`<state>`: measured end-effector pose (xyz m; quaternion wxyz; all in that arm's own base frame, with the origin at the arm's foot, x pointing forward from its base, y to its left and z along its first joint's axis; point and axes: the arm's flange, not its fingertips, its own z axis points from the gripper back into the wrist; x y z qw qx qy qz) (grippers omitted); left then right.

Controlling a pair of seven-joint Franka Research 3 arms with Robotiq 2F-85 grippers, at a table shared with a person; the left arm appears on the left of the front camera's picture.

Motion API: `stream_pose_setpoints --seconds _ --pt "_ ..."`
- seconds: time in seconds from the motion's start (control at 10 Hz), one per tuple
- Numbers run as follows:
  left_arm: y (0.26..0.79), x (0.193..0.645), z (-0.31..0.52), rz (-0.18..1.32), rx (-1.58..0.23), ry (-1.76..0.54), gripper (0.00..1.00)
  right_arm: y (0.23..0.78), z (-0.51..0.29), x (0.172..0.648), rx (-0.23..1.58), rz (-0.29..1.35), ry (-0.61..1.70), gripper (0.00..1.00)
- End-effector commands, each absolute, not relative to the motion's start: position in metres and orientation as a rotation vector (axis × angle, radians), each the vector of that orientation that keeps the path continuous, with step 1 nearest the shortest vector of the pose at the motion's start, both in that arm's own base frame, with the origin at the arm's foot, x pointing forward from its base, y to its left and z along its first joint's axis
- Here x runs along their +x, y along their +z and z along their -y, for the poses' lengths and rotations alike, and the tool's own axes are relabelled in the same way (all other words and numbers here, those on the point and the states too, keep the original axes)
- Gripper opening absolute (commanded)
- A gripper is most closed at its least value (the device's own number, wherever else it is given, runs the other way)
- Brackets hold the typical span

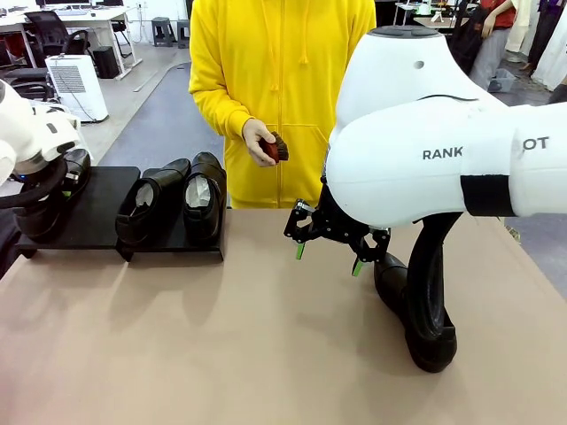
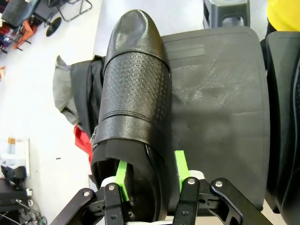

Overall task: Organize the shoes by placing them on the stand.
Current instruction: Pick up one Shoe and place it in the middle of the table.

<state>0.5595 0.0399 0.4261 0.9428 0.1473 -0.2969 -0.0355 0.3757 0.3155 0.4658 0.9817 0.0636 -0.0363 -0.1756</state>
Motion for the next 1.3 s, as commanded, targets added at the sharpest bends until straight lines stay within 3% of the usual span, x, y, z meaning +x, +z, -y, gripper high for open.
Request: stream_pose_setpoints --seconds 0.0,0.2,0.4,0.5,0.7,0.9,1.0,1.1,1.2 --pt "0.426 0.559 -0.04 0.604 0.3 -0.072 0.49 0.469 -0.316 0.379 0.132 0.067 -0.342 1.0" --pt "0.48 0.523 -0.02 0.698 0.253 -0.009 0.49 0.469 -0.316 0.379 0.132 0.067 -0.342 1.0" --pt "0.507 0.487 -0.009 0.677 0.219 0.045 0.49 0.469 -0.316 0.379 0.132 0.067 -0.342 1.0" --pt "0.522 0.462 0.0 0.591 0.162 0.011 0.49 0.466 -0.315 0.376 0.128 0.073 -0.353 1.0" --pt "0.526 0.441 0.021 0.485 0.083 -0.048 0.49 0.458 -0.296 0.383 -0.055 0.05 -0.255 1.0" --pt "0.533 0.425 0.037 0.33 -0.09 -0.148 0.49 0.448 -0.252 0.393 -0.103 0.038 -0.085 1.0" --pt "0.532 0.424 0.039 0.296 -0.113 -0.145 0.49 0.442 -0.235 0.394 -0.12 0.021 -0.035 1.0" --pt "0.522 0.431 0.042 0.253 -0.1 -0.098 0.49 0.434 -0.222 0.4 0.002 -0.032 0.057 1.0" --pt "0.521 0.419 0.057 0.348 -0.088 -0.145 0.49 0.44 -0.254 0.392 -0.096 -0.001 -0.113 1.0"
